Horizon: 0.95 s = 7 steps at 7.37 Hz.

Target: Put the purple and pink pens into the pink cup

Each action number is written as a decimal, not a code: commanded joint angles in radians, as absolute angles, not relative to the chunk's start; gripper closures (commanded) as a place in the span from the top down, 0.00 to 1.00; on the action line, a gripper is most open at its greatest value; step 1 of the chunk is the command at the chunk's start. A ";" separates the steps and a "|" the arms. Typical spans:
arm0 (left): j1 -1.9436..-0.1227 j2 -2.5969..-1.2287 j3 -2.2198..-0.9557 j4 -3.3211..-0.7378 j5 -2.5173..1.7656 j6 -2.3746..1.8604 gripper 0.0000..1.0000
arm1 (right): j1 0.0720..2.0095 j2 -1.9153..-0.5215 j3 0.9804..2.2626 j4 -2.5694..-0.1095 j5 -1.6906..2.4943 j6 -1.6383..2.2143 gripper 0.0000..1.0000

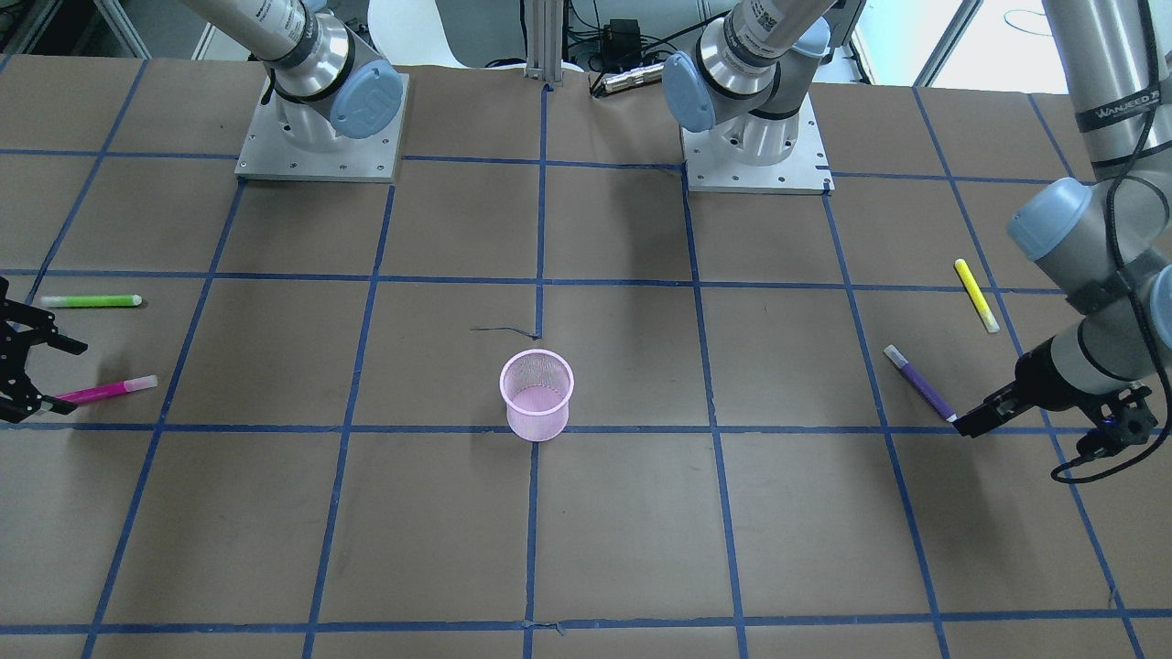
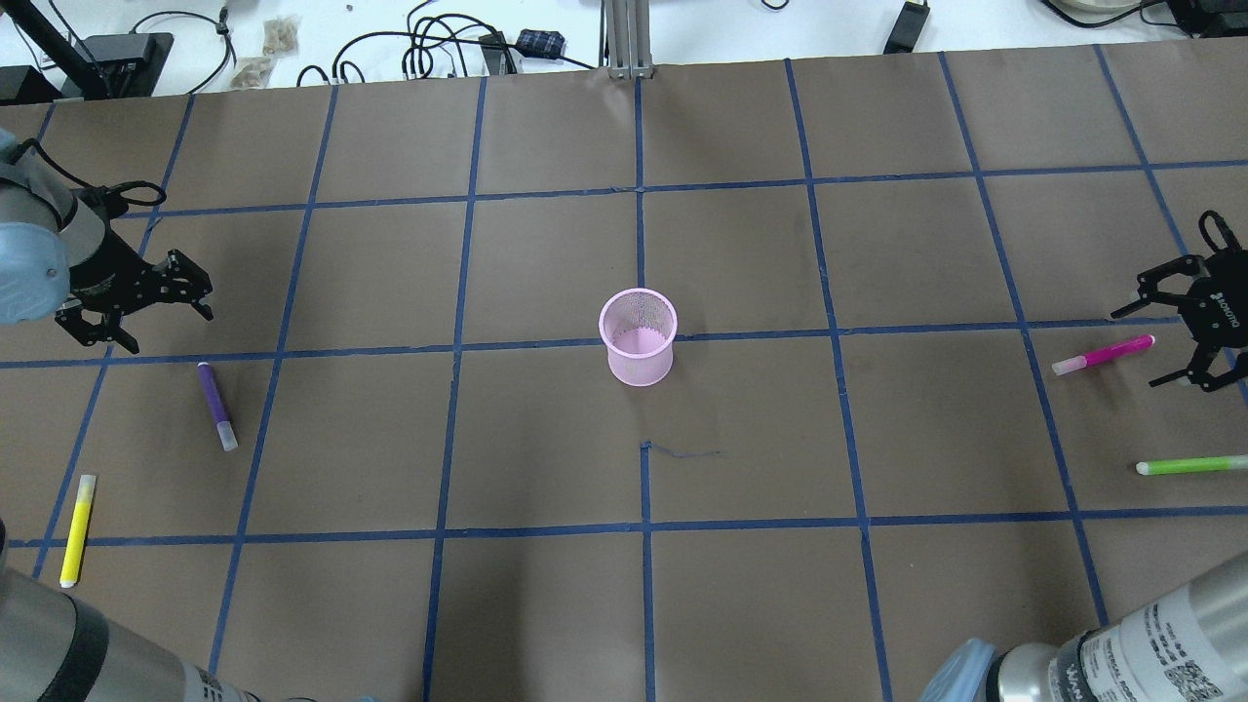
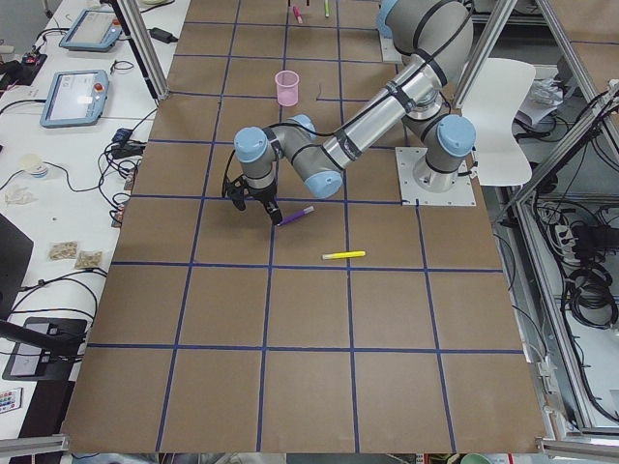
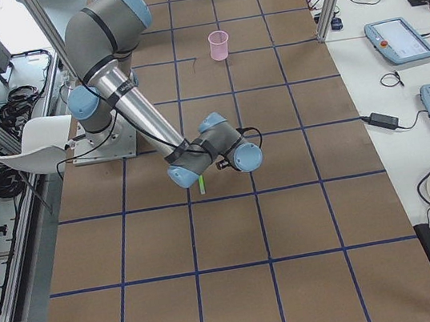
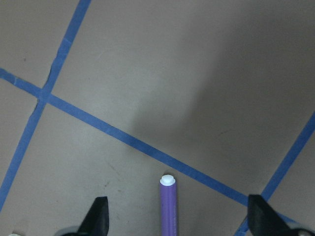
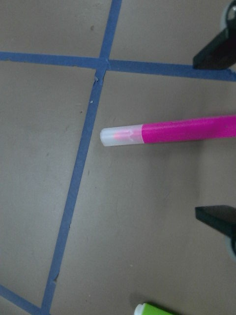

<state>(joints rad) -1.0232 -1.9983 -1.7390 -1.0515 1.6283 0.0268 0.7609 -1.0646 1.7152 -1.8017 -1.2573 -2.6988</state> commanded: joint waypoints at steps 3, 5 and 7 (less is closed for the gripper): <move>-1.022 -2.036 -1.787 -1.040 1.628 -0.008 1.00 | 0.761 -1.039 1.718 -1.863 -1.269 -2.700 0.89; -1.022 -2.043 -1.787 -1.034 1.628 -0.014 1.00 | 0.761 -1.039 1.720 -1.881 -1.269 -2.695 0.79; -1.009 -2.054 -1.787 -1.013 1.628 -0.022 0.96 | 0.761 -1.046 1.720 -1.867 -1.272 -2.689 0.61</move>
<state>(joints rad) -1.0175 -2.0481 -1.7854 -1.0256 1.6276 -0.0190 0.7609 -1.0408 1.7188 -1.8755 -1.2699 -2.6930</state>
